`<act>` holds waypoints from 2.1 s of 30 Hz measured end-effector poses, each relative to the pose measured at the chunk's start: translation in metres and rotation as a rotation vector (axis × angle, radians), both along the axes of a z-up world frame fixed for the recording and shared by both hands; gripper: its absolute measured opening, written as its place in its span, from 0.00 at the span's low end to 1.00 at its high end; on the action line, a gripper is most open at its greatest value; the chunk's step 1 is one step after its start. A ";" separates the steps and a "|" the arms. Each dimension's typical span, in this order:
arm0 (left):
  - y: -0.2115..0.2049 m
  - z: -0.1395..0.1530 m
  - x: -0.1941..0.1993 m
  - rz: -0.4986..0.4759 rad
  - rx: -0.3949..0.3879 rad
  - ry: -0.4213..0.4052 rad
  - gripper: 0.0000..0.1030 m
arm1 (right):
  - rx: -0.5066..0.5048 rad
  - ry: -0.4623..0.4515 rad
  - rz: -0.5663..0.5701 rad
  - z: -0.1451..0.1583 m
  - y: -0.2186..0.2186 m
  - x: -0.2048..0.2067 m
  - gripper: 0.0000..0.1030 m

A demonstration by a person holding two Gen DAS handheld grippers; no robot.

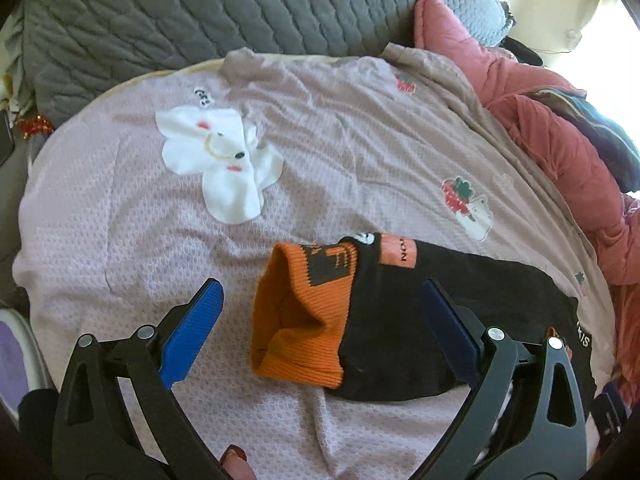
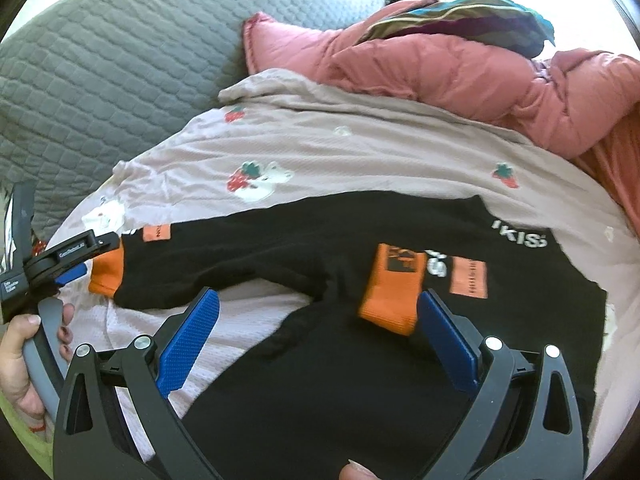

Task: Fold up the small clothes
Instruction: 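Grasp the other orange sleeve cuff with the left tool, then fold the held sleeve across the shirt body and open the left tool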

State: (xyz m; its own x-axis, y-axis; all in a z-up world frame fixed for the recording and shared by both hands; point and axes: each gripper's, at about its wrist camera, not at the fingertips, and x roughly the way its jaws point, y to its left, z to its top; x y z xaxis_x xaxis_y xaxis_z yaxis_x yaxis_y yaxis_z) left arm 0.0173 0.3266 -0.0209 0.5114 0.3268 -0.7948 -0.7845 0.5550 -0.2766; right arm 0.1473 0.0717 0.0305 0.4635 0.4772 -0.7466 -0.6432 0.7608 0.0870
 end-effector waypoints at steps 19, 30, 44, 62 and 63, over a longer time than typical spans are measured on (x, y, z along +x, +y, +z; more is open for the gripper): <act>-0.031 0.024 0.023 -0.178 0.122 -0.094 0.07 | 0.040 0.134 -0.091 -0.054 -0.024 0.009 0.96; -0.079 0.051 0.054 -0.321 0.067 -0.187 0.06 | 0.124 0.168 -0.272 -0.047 -0.109 0.026 0.96; -0.165 0.089 0.108 -0.547 0.066 -0.217 0.06 | 0.243 0.135 -0.448 -0.025 -0.210 0.042 0.96; -0.287 0.073 0.175 -0.843 -0.002 -0.187 0.06 | 0.257 0.099 -0.655 -0.026 -0.321 0.041 0.96; -0.293 0.069 0.179 -0.858 -0.010 -0.180 0.06 | 0.254 0.098 -0.660 -0.026 -0.323 0.041 0.96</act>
State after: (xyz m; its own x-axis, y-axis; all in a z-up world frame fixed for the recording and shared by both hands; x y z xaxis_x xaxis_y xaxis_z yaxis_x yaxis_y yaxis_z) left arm 0.1964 0.0339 0.0479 0.6953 -0.2350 -0.6792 -0.0413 0.9304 -0.3643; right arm 0.1884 -0.2508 0.0041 0.6524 0.2851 -0.7022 -0.0358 0.9371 0.3471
